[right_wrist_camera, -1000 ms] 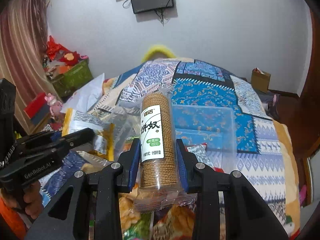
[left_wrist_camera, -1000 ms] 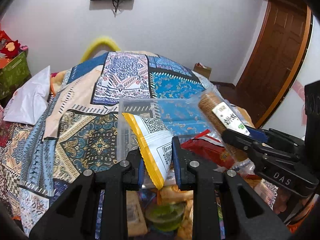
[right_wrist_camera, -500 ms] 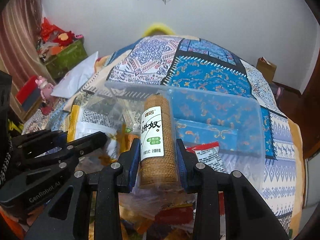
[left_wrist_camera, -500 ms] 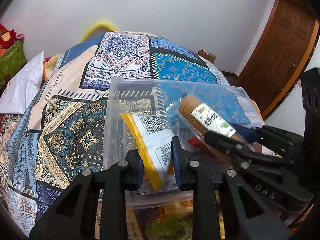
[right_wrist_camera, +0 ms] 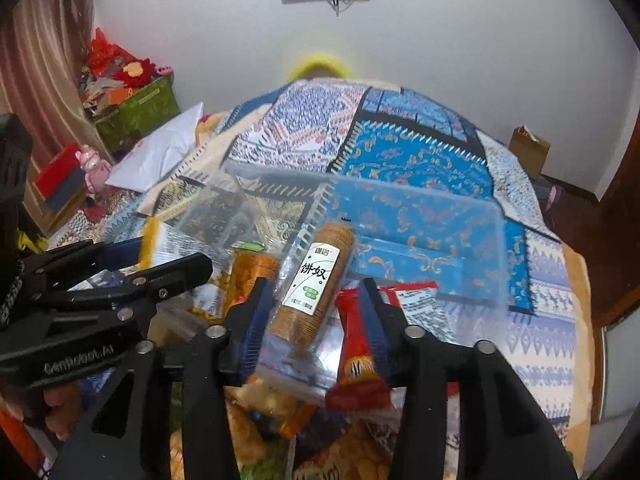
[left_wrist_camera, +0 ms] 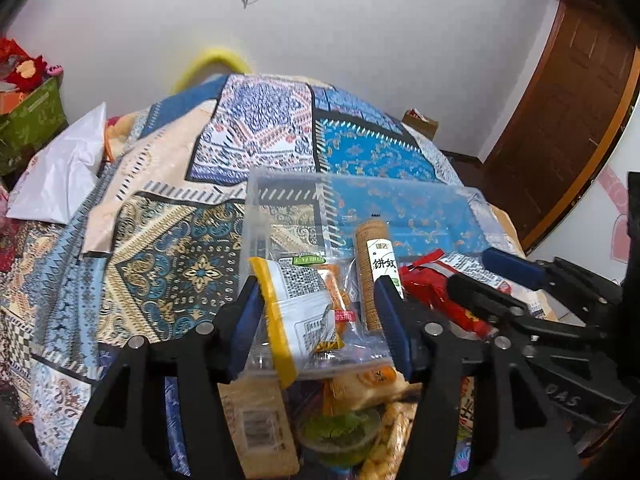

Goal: Organize snacks
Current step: 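Open both tools to release the bag and tube into the box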

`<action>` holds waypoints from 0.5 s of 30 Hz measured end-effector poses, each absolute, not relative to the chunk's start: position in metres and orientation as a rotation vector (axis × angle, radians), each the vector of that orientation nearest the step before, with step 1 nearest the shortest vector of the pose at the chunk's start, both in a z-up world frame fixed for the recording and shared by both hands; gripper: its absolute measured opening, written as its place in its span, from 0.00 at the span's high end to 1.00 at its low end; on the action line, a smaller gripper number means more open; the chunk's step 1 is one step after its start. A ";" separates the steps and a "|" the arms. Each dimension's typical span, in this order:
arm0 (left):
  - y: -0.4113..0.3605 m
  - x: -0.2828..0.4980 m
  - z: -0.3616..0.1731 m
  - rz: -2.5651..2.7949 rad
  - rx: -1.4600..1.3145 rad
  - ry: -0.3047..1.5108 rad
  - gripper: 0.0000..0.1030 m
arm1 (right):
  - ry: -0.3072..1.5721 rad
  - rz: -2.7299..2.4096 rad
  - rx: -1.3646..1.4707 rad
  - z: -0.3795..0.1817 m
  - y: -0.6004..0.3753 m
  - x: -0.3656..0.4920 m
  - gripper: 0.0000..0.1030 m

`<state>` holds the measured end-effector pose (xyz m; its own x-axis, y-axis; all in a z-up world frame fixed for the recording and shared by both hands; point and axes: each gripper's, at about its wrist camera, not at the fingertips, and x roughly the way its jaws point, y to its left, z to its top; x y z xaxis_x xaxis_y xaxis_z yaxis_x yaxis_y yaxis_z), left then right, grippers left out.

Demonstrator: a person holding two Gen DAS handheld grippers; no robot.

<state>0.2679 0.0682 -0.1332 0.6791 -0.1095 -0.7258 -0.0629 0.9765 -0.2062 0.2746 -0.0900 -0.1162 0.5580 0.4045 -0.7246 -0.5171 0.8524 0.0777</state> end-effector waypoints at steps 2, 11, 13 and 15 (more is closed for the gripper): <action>0.067 0.258 -0.124 -0.021 -0.207 0.814 0.45 | 0.788 0.536 -0.155 -0.108 -0.096 0.266 0.52; 0.056 0.213 -0.111 -0.045 -0.196 0.832 0.43 | 0.707 0.487 -0.139 -0.084 -0.135 0.221 0.44; 0.053 0.200 -0.115 -0.044 -0.192 0.847 0.43 | 0.706 0.477 -0.133 -0.085 -0.144 0.212 0.43; 0.049 0.190 -0.119 -0.044 -0.189 0.863 0.41 | 0.712 0.472 -0.120 -0.087 -0.153 0.203 0.43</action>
<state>0.1899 0.0489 -0.1190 0.6505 -0.1147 -0.7508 -0.0380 0.9824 -0.1830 0.2035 -0.1528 -0.0870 0.6571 0.3755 -0.6536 -0.4558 0.8886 0.0523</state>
